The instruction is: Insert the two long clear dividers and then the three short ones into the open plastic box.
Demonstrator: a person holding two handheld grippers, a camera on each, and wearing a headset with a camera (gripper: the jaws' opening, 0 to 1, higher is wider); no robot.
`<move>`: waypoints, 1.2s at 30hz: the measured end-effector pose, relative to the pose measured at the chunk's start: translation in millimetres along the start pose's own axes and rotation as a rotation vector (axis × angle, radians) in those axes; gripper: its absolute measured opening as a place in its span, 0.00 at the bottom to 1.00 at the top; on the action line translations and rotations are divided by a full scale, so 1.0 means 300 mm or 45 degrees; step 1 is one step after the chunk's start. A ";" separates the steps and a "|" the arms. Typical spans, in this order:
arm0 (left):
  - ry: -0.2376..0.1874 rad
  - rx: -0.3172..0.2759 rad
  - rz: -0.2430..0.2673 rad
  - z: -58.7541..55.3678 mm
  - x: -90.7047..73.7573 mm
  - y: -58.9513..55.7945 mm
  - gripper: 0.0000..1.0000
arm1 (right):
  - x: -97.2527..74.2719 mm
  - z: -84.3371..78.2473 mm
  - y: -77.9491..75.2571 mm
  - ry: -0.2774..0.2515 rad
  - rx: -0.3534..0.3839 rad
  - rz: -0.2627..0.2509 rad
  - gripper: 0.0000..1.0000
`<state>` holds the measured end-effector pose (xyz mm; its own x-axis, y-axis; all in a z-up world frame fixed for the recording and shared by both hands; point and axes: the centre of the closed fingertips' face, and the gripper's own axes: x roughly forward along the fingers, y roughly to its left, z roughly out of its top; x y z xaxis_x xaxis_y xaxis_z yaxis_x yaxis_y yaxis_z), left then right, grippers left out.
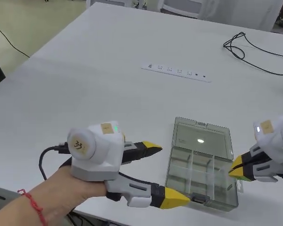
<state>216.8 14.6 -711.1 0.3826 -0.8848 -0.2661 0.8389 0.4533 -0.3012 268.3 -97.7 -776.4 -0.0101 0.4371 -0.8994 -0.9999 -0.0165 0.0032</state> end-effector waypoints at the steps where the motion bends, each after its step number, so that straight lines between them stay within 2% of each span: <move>1: 0.000 0.001 0.000 0.000 0.000 0.000 0.79 | 0.004 -0.003 -0.002 0.001 0.005 0.005 0.03; 6: -0.001 0.003 -0.002 0.003 0.002 -0.003 0.79 | 0.026 -0.018 -0.005 -0.015 0.051 0.029 0.03; 15: -0.010 0.004 -0.004 0.007 0.002 -0.006 0.79 | 0.026 -0.016 -0.003 -0.044 0.027 0.030 0.03; 36: -0.012 -0.002 0.002 0.005 -0.001 -0.004 0.79 | 0.083 -0.042 -0.005 -0.063 0.002 0.023 0.03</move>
<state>216.2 14.3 -709.4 0.3874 -0.8850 -0.2581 0.8376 0.4549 -0.3024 269.5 -98.3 -804.3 -0.0290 0.4805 -0.8765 -0.9995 -0.0238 0.0201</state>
